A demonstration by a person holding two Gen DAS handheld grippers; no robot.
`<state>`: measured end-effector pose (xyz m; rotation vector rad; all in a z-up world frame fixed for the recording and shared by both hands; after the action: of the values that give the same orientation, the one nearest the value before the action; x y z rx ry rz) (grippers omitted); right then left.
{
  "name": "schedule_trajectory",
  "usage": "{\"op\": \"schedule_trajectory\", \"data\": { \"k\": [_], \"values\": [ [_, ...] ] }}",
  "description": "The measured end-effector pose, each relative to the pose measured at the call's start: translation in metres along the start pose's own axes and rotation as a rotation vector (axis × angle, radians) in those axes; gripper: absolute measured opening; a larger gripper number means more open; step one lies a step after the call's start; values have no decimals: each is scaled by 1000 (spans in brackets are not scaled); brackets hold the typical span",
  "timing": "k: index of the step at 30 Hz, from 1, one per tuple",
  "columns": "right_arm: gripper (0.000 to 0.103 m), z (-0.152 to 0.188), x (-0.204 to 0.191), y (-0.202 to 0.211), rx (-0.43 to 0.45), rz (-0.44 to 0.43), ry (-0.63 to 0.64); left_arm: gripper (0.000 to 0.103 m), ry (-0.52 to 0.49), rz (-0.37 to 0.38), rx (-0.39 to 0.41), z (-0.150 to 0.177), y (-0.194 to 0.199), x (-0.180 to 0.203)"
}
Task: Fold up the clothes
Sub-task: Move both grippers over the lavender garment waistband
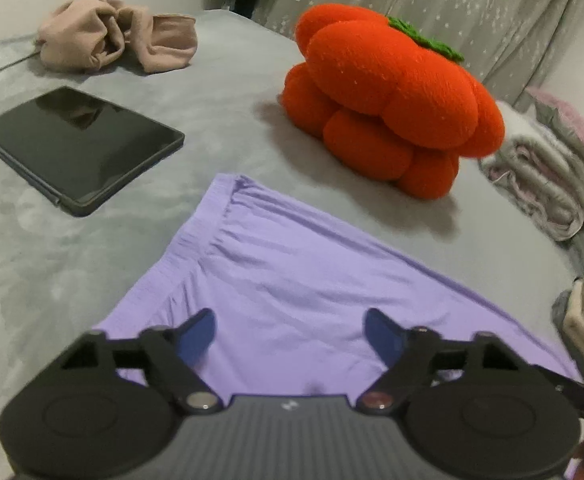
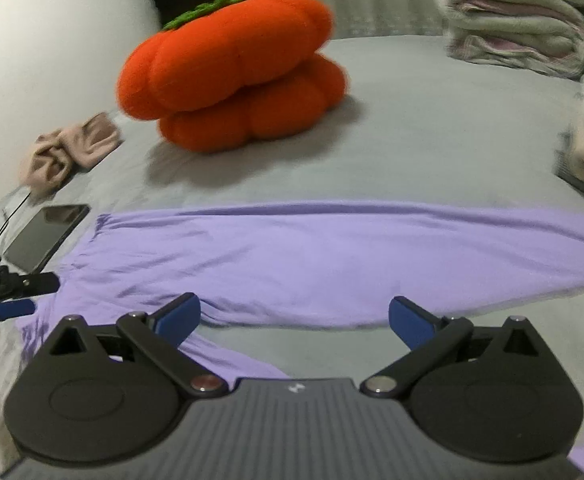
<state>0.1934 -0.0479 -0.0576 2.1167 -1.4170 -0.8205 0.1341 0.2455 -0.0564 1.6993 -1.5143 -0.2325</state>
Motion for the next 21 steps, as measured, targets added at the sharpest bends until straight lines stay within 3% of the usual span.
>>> {"op": "schedule_trajectory", "data": {
  "k": [4, 9, 21],
  "values": [
    [102, -16, -23, -25, -21, -53, 52, 52, -19, 32, 14, -6, -3, -11],
    [102, -36, -48, -60, -30, -103, 101, 36, -54, 25, -21, -3, -13, -24],
    [101, -59, -97, -130, -80, -101, 219, 35, -50, 24, -60, -1, -26, -50]
  ]
}}
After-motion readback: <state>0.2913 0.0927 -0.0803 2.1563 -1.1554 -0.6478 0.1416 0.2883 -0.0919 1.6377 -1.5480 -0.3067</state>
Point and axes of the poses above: each gripper's, at about its wrist camera, not at the fingertips, and y roughly against the way its jaws point, x to its right, z to its underside, the point moved 4 cm from there along -y, roughly the way its jaws point, and after that the axes turned 1 degree about -x, right-handed, at the moved point
